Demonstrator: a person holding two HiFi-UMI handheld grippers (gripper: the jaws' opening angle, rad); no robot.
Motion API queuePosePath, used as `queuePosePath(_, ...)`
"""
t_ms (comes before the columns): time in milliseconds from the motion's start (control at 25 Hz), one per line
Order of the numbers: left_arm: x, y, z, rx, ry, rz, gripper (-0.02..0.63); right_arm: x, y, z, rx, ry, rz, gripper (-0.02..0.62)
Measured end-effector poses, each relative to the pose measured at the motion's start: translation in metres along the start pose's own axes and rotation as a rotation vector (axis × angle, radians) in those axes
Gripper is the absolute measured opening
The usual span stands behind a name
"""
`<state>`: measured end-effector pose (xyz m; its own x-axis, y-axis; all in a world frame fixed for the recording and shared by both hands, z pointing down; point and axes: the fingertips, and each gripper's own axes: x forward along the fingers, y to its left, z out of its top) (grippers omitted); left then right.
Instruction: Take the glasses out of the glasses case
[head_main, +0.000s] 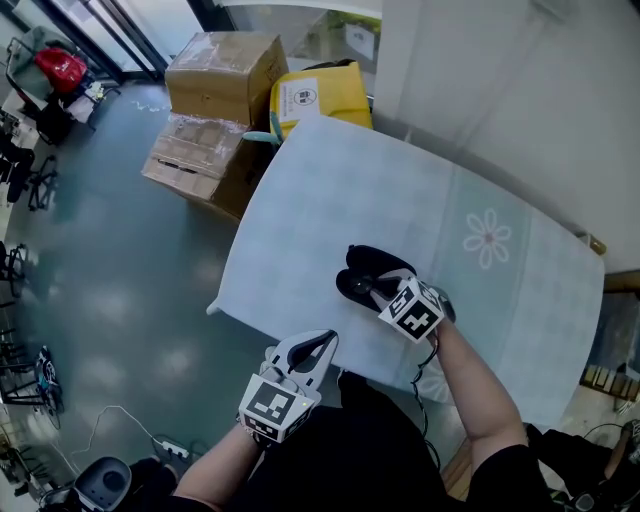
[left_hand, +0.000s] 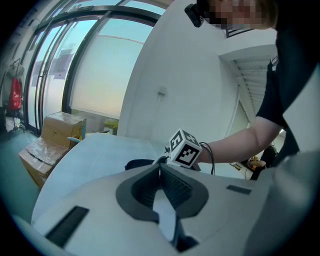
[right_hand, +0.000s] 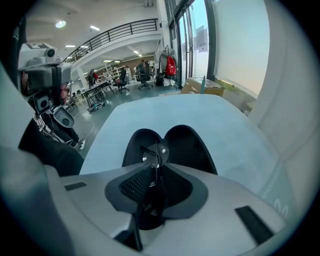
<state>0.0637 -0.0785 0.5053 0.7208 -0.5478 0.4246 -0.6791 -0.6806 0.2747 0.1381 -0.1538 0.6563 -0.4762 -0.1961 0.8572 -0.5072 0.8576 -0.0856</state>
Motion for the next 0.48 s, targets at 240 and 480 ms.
queuePosePath(240,-0.005,0.002,-0.003,-0.008,0.002,0.008,0.031,0.01,-0.002,-0.005,-0.008,0.044,0.006,0.098)
queuePosePath(480,-0.007,0.001,-0.006,-0.01,0.005,0.014,0.031,0.016,-0.002,-0.009,-0.031,0.074,0.008,0.098)
